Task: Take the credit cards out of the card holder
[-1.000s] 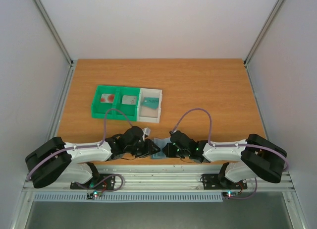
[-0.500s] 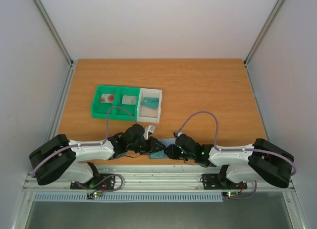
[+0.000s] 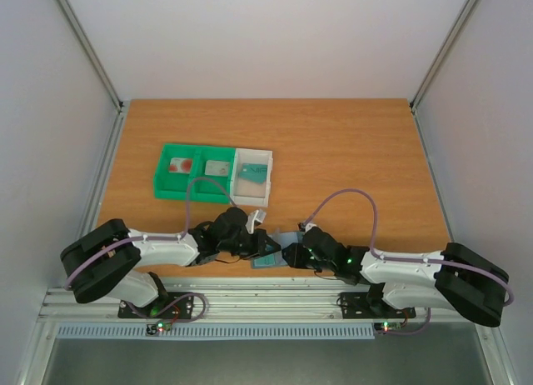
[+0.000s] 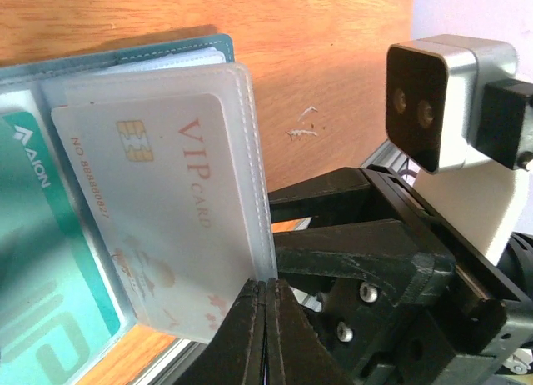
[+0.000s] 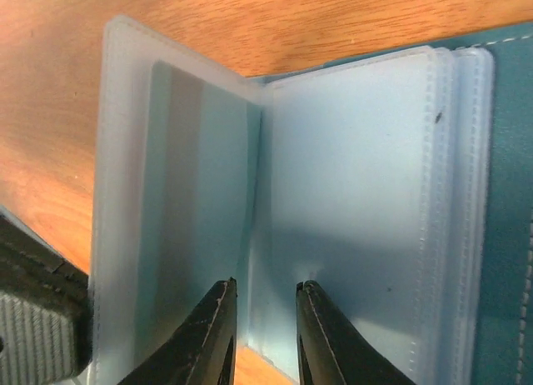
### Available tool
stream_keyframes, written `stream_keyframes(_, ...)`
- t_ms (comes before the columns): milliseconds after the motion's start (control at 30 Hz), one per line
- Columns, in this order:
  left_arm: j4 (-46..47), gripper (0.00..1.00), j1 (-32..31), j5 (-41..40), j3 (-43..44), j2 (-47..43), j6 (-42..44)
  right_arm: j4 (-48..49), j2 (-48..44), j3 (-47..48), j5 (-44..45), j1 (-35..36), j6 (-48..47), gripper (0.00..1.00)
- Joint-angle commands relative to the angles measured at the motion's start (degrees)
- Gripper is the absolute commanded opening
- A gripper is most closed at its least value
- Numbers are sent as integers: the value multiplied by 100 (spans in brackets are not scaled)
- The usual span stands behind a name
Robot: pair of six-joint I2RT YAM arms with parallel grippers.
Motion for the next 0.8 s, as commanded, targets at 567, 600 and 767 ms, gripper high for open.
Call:
stream_keyframes(567,-1263,0,-12,-609,104,-593,420,-2314,-1425,517,916,28,-156,31)
stream_keyframes(600,-1423,1,-12,-690,104,-691,409,-2526,-1517,592,1020,28,-164,31)
stream_keyframes(767,-2690,8,-12,-1225,152,-1326,265,-3074,-1625,912,1183,28,-273,34)
